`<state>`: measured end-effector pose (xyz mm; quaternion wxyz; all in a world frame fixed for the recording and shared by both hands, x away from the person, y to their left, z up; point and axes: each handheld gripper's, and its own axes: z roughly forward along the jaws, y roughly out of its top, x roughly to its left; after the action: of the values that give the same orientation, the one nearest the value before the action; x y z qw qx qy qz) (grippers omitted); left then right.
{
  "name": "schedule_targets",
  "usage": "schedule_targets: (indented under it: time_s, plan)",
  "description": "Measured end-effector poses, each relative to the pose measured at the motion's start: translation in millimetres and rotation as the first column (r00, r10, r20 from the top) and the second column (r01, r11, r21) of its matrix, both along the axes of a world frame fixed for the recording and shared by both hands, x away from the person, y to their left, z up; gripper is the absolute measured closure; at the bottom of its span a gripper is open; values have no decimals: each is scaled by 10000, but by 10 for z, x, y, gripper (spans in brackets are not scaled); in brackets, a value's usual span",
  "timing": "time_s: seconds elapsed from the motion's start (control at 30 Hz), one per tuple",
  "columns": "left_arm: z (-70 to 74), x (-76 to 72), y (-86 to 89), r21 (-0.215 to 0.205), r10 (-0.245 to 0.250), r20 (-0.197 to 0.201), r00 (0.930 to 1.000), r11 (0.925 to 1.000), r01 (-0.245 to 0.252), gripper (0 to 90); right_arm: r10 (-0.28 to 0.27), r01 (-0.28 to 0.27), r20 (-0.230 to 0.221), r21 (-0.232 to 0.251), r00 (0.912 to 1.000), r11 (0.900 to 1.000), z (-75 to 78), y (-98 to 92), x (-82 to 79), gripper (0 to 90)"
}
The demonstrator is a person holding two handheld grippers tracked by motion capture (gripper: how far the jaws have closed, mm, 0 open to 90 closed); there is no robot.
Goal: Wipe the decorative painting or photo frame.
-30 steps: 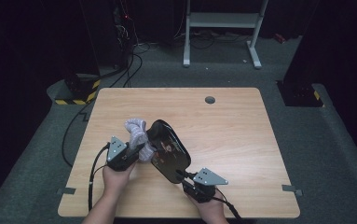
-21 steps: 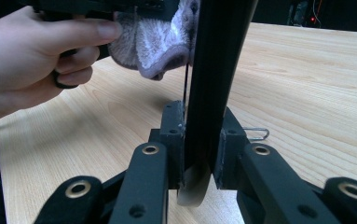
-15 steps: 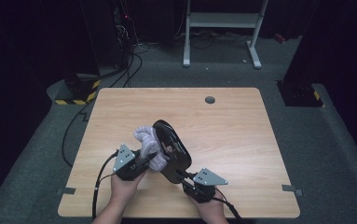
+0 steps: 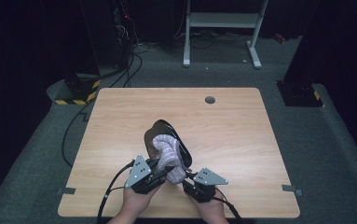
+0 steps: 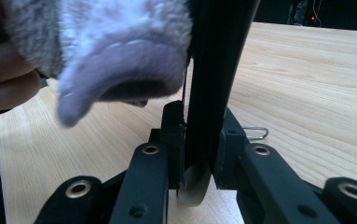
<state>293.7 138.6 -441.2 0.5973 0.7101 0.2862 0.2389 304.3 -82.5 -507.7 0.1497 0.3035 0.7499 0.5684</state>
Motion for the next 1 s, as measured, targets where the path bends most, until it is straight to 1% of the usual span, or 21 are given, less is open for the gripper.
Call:
schedule_targets:
  time_s: [0.07,0.13,0.2,0.27,0.33,0.43,0.47,0.57,0.7,0.73,0.77,0.83,0.9,0.97,1.0]
  plan:
    - [-7,29,34,-8,95,46,9999,10000,-95,675,9,-9,3,12,10000,10000,1,1,4,779]
    - [-20,81,97,-8,365,34,9993,9993,-365,675,19,-19,3,39,10000,10000,0,2,11,779]
    - [-40,137,167,-90,591,-75,9982,9982,-592,675,25,-25,-2,35,10000,10000,1,2,10,779]
    - [-70,211,257,-17,985,-113,9951,9951,-985,675,25,-25,-3,27,10000,10000,1,2,8,779]
    - [-98,276,336,-7,1257,-225,9918,9921,-1258,675,25,-25,1,29,10000,10000,1,2,8,778]
    - [-150,392,471,145,1792,-361,9832,9838,-1788,675,29,-29,7,34,10000,10000,0,3,7,778]
    - [-165,432,519,265,1939,-392,9802,9809,-1929,675,30,-30,11,30,10000,10000,0,3,7,778]
    - [-209,539,636,525,2410,-352,9699,9696,-2390,674,26,-26,12,38,10000,10000,-1,5,5,777]
    - [-235,642,772,597,2835,-564,9573,9581,-2802,673,36,-36,19,36,10000,10000,-1,4,6,778]
    - [-258,679,817,559,2825,-749,9563,9587,-2789,671,46,-46,21,40,10000,10000,-2,3,7,779]
    - [-277,691,823,576,2801,-876,9560,9595,-2758,671,49,-49,17,36,10000,10000,-2,2,7,778]
    - [-300,692,820,605,2785,-910,9561,9599,-2739,671,50,-50,5,45,10000,10000,-2,2,7,778]
    - [-341,674,808,603,2703,-967,9579,9622,-2655,671,44,-44,-2,56,10000,10000,-2,3,6,778]
    - [-381,642,778,555,2541,-1010,9619,9668,-2496,672,39,-39,7,38,10000,10000,-2,3,5,777]
    - [-396,621,755,616,2454,-1019,9640,9688,-2401,672,41,-41,3,29,10000,10000,-3,3,4,776]
